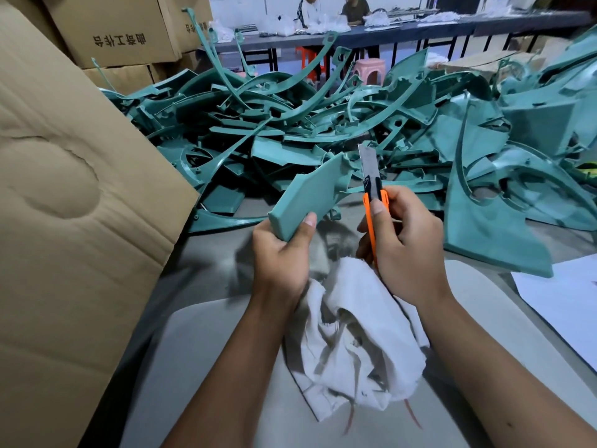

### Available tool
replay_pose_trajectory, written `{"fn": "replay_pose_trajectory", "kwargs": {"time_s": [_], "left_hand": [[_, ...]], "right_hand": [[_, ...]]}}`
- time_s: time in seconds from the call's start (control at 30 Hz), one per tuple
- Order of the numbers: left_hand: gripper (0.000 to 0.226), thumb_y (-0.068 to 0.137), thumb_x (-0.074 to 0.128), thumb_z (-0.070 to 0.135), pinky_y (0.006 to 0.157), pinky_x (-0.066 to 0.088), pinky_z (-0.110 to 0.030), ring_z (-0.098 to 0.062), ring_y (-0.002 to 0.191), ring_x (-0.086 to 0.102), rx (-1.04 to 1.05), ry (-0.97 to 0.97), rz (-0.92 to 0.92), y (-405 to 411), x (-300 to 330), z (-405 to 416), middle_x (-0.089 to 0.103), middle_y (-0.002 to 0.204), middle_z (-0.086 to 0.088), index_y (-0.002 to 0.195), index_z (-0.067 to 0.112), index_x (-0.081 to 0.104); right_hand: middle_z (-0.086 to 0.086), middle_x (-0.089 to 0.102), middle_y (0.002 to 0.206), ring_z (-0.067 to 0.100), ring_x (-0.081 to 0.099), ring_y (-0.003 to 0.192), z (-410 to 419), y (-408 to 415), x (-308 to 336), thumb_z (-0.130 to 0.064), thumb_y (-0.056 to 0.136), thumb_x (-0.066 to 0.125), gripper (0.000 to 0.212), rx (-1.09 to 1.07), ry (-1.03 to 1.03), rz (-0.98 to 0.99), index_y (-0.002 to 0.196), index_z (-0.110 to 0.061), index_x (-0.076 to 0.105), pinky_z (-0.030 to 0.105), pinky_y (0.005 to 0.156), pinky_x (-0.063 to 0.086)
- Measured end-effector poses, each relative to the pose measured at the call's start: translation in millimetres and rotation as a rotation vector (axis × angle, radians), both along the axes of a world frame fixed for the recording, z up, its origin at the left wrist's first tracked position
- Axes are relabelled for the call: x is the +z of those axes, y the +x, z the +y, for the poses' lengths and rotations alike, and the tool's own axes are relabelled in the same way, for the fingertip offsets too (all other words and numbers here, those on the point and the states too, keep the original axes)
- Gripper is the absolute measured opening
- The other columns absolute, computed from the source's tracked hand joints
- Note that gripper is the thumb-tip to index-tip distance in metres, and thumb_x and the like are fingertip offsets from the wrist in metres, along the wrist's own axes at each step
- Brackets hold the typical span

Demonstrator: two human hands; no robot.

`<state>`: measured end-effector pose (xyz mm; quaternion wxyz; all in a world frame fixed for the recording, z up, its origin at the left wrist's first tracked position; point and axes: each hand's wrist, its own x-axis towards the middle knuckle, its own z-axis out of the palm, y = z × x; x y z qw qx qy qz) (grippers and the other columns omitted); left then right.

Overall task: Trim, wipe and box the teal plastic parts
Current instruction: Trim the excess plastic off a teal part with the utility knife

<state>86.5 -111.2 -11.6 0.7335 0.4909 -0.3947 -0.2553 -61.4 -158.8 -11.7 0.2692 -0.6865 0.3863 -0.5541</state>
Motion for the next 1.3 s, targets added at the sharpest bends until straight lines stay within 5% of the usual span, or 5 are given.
{"fn": "replay_pose_trajectory", "kwargs": {"time_s": [0.5, 0.63, 1.03, 1.13, 1.3], "left_hand": [[0.021, 0.095, 0.067, -0.002, 0.082, 0.057, -0.022, -0.008, 0.091, 0.075, -0.027, -0.012, 0.018, 2.3, -0.1, 2.6, 0.079, 0.092, 0.010, 0.096, 0.018, 0.072], [0.016, 0.096, 0.068, 0.004, 0.065, 0.054, -0.015, 0.001, 0.072, 0.068, 0.053, 0.019, 0.001, 8.3, -8.2, -0.3, 0.073, 0.074, 0.016, 0.092, 0.019, 0.069], [0.061, 0.095, 0.056, 0.000, 0.101, 0.048, -0.021, -0.007, 0.119, 0.065, -0.034, -0.114, -0.483, 14.9, -5.5, 2.9, 0.072, 0.120, 0.021, 0.121, 0.054, 0.067], [0.070, 0.086, 0.054, -0.020, 0.108, 0.049, -0.036, -0.013, 0.127, 0.062, -0.025, -0.142, -0.587, 22.6, -9.4, 2.5, 0.070, 0.128, 0.012, 0.132, 0.031, 0.068], [0.062, 0.085, 0.070, -0.015, 0.108, 0.048, -0.045, -0.018, 0.132, 0.058, 0.118, -0.235, -0.901, 46.5, -6.6, 3.1, 0.065, 0.139, 0.006, 0.137, 0.018, 0.065]], "right_hand": [[0.004, 0.068, 0.073, 0.026, 0.067, 0.063, 2.7, 4.3, -1.8, -0.016, 0.106, 0.058, 0.012, 0.035, -0.004, -0.010, 0.099, -0.014, 0.067, 0.045, 0.059, 0.055], [0.011, 0.066, 0.071, 0.029, 0.065, 0.051, 10.4, 5.2, 4.6, -0.016, 0.108, 0.053, 0.015, 0.227, 0.042, -0.194, 0.101, -0.010, 0.064, 0.043, 0.050, 0.054], [-0.005, 0.064, 0.080, 0.012, 0.058, 0.067, 1.2, 1.0, -1.6, -0.012, 0.106, 0.056, 0.016, -0.134, -0.206, 0.121, 0.118, -0.011, 0.067, 0.031, 0.061, 0.043], [-0.014, 0.059, 0.078, 0.001, 0.052, 0.064, 2.2, -0.2, 0.4, -0.010, 0.104, 0.059, 0.014, -0.123, -0.243, 0.149, 0.114, -0.012, 0.069, 0.012, 0.060, 0.032], [-0.011, 0.066, 0.082, 0.005, 0.058, 0.069, -0.8, -10.6, 6.2, -0.022, 0.108, 0.056, 0.020, -0.132, -0.323, 0.207, 0.120, -0.017, 0.071, 0.023, 0.060, 0.040]]}}
